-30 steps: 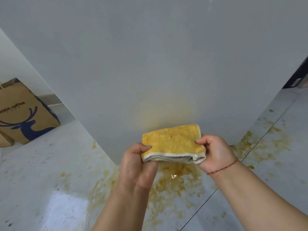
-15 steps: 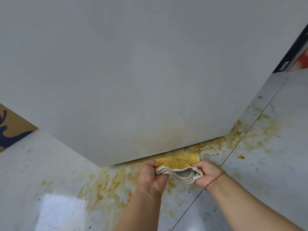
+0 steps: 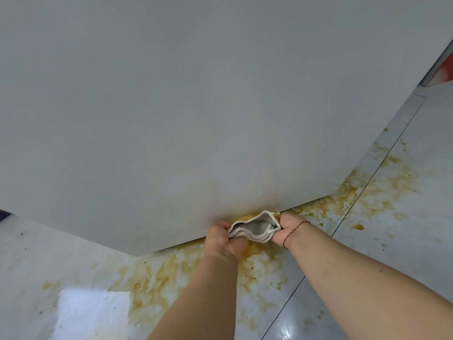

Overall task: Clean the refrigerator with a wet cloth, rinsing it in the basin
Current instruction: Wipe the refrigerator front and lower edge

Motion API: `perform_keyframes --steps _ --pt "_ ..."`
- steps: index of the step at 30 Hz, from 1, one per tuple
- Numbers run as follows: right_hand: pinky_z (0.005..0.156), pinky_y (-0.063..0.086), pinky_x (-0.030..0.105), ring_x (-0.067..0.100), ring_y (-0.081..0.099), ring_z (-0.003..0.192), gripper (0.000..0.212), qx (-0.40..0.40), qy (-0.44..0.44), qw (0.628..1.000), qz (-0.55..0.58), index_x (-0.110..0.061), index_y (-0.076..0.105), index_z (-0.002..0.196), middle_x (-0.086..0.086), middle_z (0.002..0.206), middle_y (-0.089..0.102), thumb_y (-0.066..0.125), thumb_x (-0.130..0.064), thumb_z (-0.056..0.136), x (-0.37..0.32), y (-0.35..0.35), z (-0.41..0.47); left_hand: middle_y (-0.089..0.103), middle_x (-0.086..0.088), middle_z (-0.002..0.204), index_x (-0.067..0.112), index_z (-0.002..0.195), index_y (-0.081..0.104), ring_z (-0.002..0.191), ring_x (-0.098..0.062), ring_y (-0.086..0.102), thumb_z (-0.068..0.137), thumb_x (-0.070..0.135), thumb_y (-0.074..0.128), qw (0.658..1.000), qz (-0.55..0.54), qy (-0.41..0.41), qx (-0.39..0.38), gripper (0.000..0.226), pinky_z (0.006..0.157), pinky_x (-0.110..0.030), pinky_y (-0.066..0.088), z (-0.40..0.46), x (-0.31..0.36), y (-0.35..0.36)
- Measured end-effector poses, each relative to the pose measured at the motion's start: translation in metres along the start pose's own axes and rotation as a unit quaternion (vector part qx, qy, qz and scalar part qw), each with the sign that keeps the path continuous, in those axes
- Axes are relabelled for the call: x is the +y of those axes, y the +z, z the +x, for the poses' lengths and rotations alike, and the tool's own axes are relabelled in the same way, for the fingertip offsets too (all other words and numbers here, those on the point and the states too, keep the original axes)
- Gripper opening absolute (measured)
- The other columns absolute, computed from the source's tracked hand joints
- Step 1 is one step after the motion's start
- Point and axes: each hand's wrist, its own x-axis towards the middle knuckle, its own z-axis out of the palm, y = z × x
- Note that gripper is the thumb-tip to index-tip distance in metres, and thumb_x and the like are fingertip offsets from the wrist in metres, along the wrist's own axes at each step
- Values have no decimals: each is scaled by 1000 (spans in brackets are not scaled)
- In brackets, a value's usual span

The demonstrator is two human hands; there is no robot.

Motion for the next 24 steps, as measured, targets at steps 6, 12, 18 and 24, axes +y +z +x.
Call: perform_keyframes --steps 6,12,18,24 --pt "80 48 48 34 59 86 30 -8 7 1000 6 5 56 89 21 90 59 27 3 94 -12 0 -17 36 -12 68 5 58 35 60 -29 40 62 -8 26 1000 -13 0 -19 17 31 -31 47 -12 -1 7" --pt "64 48 39 29 53 68 25 -23 -66 997 -39 1 47 72 17 80 52 32 9 90 -43 -5 -69 36 -11 62 10 60 37 58 -25 37 54 -4 25 996 -32 19 -78 19 32 -22 44 -56 9 22" --pt "83 49 47 36 59 107 30 -97 -106 989 -45 11 53 108 24 120 54 31 9 89 -84 -4 -143 37 -7 76 13 75 38 66 -23 41 55 -9 30 984 -87 50 -147 30 71 -30 54 -104 26 37" --pt "52 57 34 30 68 78 26 -176 -144 971 -68 8 51 108 22 102 62 29 6 94 -108 -18 -207 46 -15 87 3 80 48 78 -30 53 67 -11 30 961 -61 82 -259 26 91 -38 49 -153 29 46"
